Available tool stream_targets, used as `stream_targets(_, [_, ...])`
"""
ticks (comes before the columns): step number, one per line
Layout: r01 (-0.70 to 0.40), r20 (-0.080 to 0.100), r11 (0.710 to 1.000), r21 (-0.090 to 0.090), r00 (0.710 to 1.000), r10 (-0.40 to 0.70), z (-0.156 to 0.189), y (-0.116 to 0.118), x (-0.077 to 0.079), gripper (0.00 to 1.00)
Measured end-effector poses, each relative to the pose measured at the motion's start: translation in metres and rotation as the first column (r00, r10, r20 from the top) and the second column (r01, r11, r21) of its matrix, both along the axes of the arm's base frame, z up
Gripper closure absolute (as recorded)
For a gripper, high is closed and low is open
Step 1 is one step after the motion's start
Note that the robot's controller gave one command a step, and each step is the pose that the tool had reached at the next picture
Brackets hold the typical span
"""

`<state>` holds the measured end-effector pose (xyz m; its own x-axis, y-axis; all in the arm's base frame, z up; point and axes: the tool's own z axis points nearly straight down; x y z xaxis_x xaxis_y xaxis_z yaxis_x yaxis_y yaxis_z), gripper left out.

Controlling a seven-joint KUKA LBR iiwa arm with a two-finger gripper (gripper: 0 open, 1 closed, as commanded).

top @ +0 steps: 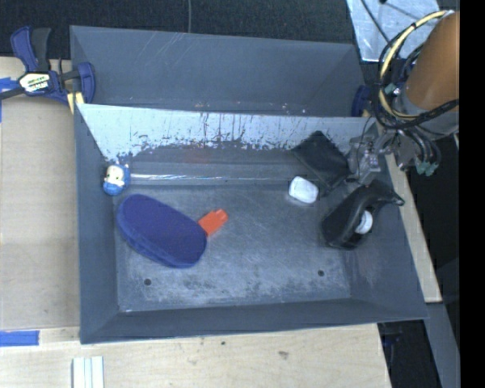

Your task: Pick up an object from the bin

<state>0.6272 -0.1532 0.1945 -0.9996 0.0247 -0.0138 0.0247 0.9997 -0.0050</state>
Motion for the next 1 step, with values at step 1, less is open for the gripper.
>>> stream_targets(1, [0.049,-0.004,0.999,0.003,0.999,-0.049,0.0465,0.007,-0.0149,1.0])
